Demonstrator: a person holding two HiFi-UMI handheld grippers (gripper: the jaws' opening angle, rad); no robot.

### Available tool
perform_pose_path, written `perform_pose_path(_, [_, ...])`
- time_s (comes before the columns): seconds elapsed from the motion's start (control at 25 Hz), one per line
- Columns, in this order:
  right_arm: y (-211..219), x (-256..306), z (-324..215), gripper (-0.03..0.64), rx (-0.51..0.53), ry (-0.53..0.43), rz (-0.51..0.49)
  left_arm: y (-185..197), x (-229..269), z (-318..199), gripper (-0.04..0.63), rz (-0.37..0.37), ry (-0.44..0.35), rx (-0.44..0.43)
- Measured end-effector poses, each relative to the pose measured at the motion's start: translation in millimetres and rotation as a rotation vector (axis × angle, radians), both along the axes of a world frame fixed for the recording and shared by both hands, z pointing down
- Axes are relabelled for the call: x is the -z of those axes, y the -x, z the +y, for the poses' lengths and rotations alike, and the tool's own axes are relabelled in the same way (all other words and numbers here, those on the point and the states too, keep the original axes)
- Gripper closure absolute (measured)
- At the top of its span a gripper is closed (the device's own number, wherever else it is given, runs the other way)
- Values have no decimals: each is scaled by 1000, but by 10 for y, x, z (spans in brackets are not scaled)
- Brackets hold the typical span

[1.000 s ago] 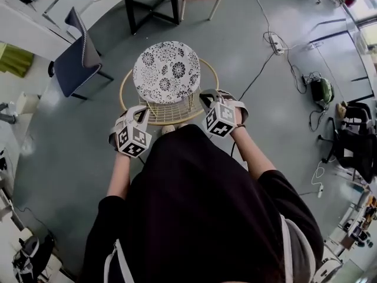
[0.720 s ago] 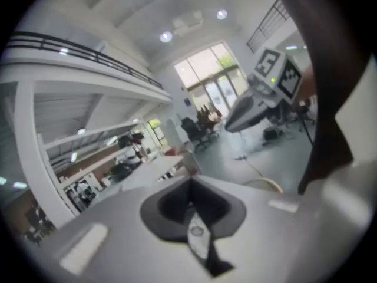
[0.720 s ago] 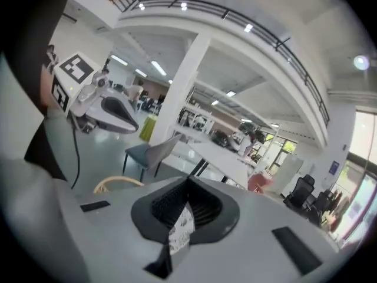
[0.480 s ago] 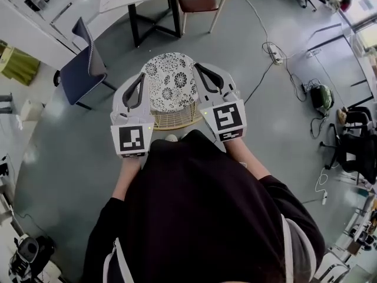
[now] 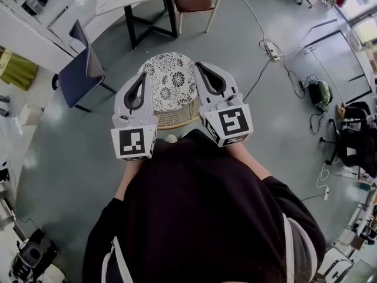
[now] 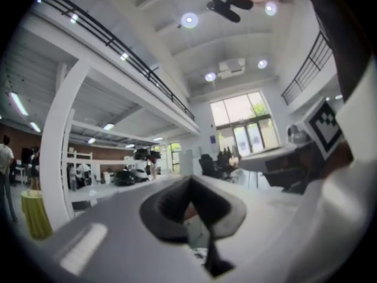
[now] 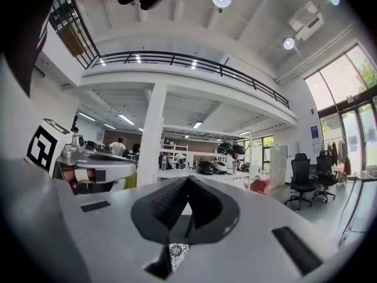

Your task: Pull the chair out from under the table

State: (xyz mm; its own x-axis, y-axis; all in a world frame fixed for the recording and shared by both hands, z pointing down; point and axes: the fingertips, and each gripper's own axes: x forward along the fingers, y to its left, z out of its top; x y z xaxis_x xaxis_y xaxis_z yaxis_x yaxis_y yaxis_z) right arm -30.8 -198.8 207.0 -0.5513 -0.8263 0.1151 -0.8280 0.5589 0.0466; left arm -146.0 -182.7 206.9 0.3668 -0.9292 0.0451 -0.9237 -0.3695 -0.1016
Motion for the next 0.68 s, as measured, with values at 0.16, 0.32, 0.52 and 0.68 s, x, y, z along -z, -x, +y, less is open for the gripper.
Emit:
perform_pose_path(0.16, [7,-43,-10,595,-8,10,-5,-18,31,4,588,5,-14,-3])
perform_pose_path(0.32, [66,-88,-11,595,0,12,5,28,-36,-11,588,3,3,-5])
perform_pose_path(0.52, [46,-121,12,595,13,14,6,-6,-46,1,588,11,-1,-6])
perform_pose_path(0.68, [27,-135,-3,595,15,17,10,-12,-50,5,588,16,4,-2])
